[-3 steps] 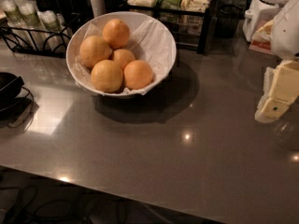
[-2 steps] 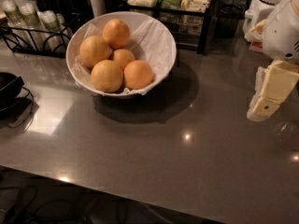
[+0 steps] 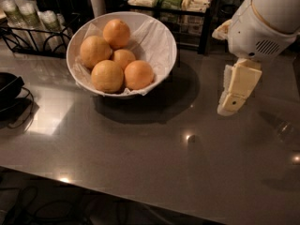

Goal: Pick orange from white bowl

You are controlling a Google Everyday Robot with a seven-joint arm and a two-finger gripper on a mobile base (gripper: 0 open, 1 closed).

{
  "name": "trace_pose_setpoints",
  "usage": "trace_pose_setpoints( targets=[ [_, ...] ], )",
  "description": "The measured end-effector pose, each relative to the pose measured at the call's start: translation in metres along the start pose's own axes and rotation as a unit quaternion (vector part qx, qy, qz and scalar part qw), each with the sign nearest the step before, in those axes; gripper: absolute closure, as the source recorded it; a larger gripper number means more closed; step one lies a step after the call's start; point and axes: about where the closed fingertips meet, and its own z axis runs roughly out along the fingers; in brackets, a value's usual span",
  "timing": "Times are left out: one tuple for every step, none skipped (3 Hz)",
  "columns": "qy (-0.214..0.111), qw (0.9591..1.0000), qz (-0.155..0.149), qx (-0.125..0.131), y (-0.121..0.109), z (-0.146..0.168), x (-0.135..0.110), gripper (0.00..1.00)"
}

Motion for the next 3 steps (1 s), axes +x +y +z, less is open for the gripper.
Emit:
trace_pose_setpoints(
  targets=[
    [-0.002, 1.0, -0.001, 0.0, 0.0, 0.001, -0.002, 0.0],
    [-0.03, 0.9993, -0.022, -0.007, -0.009, 0.021, -0.04, 0.0],
    [-0.054, 0.9978, -0.035, -0.015, -0.02, 0.037, -0.07, 0.0]
  ],
)
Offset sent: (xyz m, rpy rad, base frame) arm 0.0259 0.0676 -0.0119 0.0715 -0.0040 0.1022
